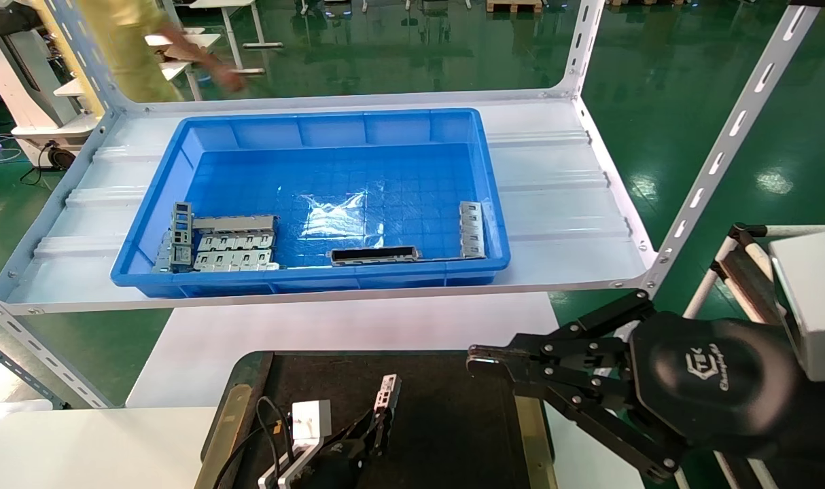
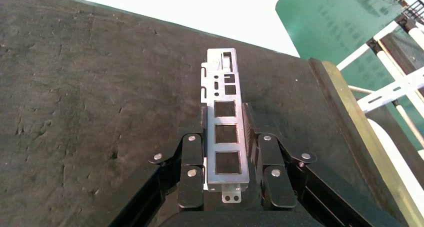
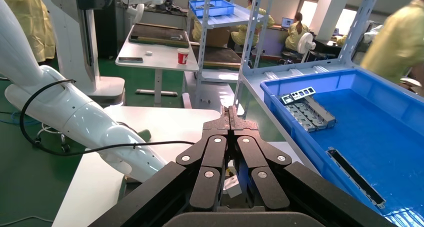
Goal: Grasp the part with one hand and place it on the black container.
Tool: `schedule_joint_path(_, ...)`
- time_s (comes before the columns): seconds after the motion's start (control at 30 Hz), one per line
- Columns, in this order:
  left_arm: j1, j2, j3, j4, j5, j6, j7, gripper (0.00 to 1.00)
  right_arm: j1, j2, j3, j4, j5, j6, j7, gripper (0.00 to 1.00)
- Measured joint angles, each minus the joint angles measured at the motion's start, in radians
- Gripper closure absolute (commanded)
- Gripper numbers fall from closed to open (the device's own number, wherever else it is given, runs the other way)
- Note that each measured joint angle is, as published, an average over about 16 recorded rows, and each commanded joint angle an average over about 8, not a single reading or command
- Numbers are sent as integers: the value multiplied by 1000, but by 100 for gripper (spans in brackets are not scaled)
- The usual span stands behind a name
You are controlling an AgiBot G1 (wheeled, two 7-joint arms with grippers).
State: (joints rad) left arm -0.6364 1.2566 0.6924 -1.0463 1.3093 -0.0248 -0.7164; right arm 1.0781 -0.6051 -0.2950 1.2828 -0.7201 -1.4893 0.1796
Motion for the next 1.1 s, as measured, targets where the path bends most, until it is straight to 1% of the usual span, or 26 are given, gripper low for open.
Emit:
schedule_joint_path(0.1,-7,5,13,11,-9,-15,-2,100,0,0,0,0,0,0,0,99)
schedule_joint_path(0.13,-9,7,17,14,-13,-20,-3,99,0,0,0,0,0,0,0,94)
schedule_joint_path(0.17,-11,8,21,17,-17,-24,-3,95,0,0,0,0,0,0,0,85)
schedule_joint_path(0.2,-13,9,26,19,-20,-29,-3,88,0,0,0,0,0,0,0,73)
schedule_joint_path(0.23,-14,9,30,21,-25,-33,-3,77,0,0,0,0,0,0,0,60)
schedule_joint_path(0.37,-19,10,47,26,-42,-50,-1,27,0,0,-1,0,0,0,0,11)
schedule_joint_path(0.4,-20,10,52,26,-47,-54,0,15,0,0,-1,0,0,0,0,4)
schedule_joint_path(0.43,-21,9,56,27,-51,-59,1,7,0,0,-1,0,1,0,0,0)
schedule_joint_path(0.47,-22,9,61,27,-56,-63,2,2,0,0,-1,0,1,0,0,0)
schedule_joint_path(0.5,-23,9,65,27,-62,-67,4,0,0,0,-1,0,1,0,0,0)
schedule_joint_path(1.1,-55,-15,156,-2,-165,-135,63,0,0,1,-2,0,1,1,-1,0)
